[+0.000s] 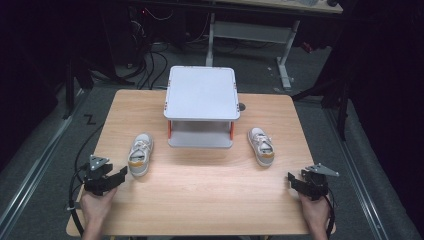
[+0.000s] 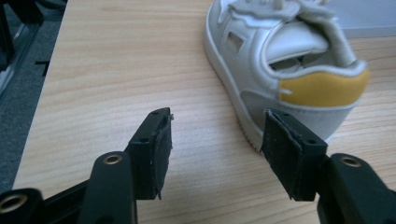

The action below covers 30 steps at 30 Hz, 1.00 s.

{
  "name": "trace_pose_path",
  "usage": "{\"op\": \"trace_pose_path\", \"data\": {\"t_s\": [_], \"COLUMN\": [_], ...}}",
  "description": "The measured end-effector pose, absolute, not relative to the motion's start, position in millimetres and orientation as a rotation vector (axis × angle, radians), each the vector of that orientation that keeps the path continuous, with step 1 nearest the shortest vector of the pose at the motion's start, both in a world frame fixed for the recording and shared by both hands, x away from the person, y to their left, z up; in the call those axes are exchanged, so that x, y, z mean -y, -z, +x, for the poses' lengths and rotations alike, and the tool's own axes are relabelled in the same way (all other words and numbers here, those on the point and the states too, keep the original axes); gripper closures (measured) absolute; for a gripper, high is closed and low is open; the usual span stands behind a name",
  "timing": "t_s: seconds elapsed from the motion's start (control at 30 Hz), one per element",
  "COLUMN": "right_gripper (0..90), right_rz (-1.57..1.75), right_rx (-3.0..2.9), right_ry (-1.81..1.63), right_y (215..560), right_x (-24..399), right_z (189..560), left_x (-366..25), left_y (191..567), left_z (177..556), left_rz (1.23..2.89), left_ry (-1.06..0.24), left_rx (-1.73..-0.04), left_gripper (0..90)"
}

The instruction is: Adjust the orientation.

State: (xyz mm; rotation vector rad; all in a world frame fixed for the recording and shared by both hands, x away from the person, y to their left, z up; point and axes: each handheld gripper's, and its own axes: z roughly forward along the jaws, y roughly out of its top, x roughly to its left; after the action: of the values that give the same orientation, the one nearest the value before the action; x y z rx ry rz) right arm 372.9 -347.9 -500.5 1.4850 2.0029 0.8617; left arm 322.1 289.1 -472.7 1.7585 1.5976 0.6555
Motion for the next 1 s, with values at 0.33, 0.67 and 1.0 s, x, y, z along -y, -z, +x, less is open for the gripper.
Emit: {"op": "trace_pose_path", "data": {"t_s": [0.33,0.67,1.0], "right_gripper": [40.1,40.0,39.9], "right_rz": [1.483,1.483,1.482], "right_rx": [-2.005,-2.007,-2.008], "right_ry": [-0.862,-0.863,-0.863], "right_y": [500.5,500.4,500.4], "right_x": [347.9,347.8,347.7], "right_z": [372.9,372.9,372.8], "left_x": [-276.9,-275.1,-261.2], "left_y": [448.1,437.3,444.2], "left_z": [333.3,349.1,380.0], "left_rz": [1.788,1.817,1.932], "left_ry": [-0.689,-0.672,-0.642], "left_rx": [-1.547,-1.546,-1.567], "left_gripper": [41.4,42.0,47.7]}}
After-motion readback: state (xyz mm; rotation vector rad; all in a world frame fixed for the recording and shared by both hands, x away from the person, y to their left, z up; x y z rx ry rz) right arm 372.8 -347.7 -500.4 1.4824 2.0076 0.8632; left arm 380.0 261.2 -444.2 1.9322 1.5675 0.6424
